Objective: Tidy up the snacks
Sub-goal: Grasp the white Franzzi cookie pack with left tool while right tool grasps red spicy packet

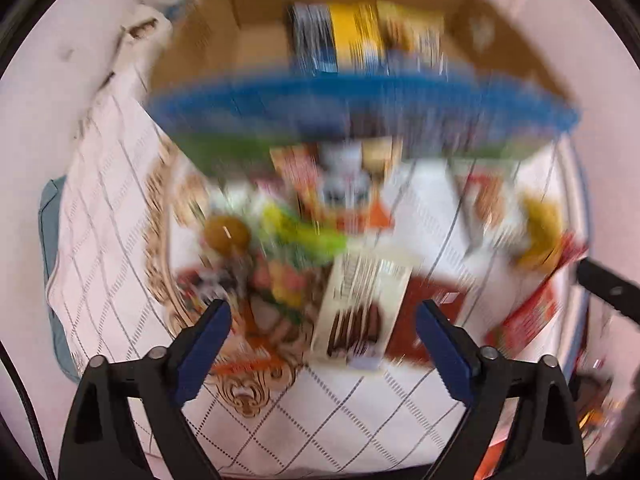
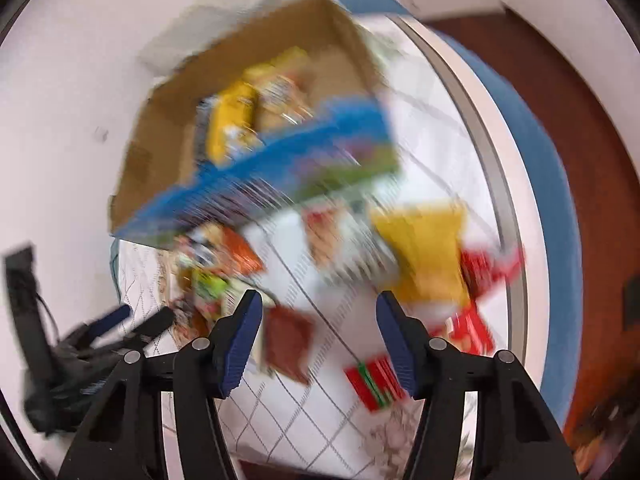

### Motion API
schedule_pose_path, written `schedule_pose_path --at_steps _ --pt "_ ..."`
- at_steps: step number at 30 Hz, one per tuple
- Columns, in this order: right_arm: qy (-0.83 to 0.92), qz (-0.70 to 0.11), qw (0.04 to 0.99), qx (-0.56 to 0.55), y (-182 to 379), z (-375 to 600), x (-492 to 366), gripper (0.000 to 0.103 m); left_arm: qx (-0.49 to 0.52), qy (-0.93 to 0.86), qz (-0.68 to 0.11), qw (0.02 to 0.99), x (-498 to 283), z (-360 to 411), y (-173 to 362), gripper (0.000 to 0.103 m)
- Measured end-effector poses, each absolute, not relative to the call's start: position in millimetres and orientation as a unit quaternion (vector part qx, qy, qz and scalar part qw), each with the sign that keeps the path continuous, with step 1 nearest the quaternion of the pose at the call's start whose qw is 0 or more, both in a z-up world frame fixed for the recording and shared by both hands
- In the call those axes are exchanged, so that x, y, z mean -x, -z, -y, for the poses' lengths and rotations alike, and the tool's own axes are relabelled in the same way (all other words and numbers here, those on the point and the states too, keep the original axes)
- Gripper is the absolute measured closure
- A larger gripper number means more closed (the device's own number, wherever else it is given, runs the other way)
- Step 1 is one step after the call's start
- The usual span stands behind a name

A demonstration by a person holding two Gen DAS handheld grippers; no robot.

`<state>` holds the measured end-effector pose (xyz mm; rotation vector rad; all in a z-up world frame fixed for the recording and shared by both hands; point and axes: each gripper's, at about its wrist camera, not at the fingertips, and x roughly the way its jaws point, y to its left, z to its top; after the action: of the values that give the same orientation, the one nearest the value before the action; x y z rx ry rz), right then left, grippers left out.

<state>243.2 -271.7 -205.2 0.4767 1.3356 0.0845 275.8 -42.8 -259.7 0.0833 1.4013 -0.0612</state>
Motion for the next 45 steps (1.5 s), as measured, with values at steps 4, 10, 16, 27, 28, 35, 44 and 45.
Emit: schedule_pose_path --at_steps 4,10,16,27,28,35,44,45 --pt "0.015 -0.638 0.707 -0.304 252.6 303.5 -208.2 0.041 -0.054 0.041 -0.673 0.736 -275.4 55.4 300.6 0.01" --pt "0.076 -0.652 0.629 -0.417 319.5 323.2 -184.7 0.04 -0.024 0.057 -0.723 0.688 -277.7 58.8 351.9 0.01" --pt "0.107 -0.638 0.685 -0.334 326.3 299.1 -199.6 0.036 0.017 0.056 -0.724 0.687 -279.7 46.5 358.5 0.01" --pt "-0.031 -0.689 0.723 -0.046 311.1 234.2 -182.3 0.052 0.054 0.082 -0.721 0.686 -246.5 51.6 359.6 0.04" --pt "-0.031 -0.695 0.717 -0.051 311.4 234.8 -177.3 0.052 0.06 0.083 -0.727 0.679 -236.9 50.0 364.1 0.04" --pt "0.057 -0.61 0.678 -0.406 320.9 312.5 -165.6 0.027 0.068 0.076 -0.746 0.658 -194.4 56.6 376.8 0.04" --pt "0.087 -0.633 0.729 -0.245 322.7 265.5 -210.9 0.034 0.042 0.062 -0.742 0.666 -205.9 56.7 364.6 0.04" --pt "0.073 -0.637 0.738 -0.211 320.7 255.8 -210.8 0.036 0.04 0.063 -0.74 0.669 -205.7 56.0 360.9 0.04"
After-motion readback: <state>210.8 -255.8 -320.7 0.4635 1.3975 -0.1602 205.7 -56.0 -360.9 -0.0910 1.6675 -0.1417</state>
